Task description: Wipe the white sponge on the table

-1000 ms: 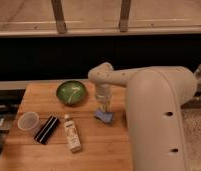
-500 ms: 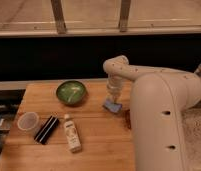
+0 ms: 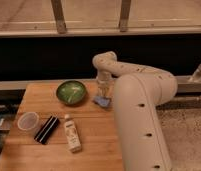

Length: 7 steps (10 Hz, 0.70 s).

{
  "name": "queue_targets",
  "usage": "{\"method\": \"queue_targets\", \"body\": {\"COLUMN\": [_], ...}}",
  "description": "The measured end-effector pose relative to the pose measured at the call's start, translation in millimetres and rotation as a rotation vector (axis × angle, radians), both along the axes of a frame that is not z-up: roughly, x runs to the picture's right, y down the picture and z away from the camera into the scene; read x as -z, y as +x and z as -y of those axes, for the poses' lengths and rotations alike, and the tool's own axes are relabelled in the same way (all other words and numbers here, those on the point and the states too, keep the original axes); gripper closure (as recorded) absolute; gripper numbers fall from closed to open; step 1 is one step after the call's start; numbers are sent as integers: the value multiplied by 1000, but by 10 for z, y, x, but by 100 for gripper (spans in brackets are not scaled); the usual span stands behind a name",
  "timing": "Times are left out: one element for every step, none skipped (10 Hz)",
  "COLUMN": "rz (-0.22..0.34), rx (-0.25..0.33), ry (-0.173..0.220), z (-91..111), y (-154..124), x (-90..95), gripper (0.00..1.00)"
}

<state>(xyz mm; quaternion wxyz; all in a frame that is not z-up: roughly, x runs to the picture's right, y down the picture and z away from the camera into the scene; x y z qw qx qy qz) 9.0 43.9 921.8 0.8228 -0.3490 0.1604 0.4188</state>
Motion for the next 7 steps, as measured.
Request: {"method": "queue_targets", "body": {"rz": [25, 54, 75, 90, 96, 86, 77], "rx": [22, 53, 79, 101, 112, 112, 108], "ry": [-10, -22, -34, -51, -73, -87, -93], "z": [-87, -242, -407, -568, -740, -871, -937], "y": [-133, -247, -360, -474, -514, -467, -423], "x": [36, 132, 234, 323, 400, 458, 497], "gripper": [100, 100, 100, 100, 100, 100, 100]}}
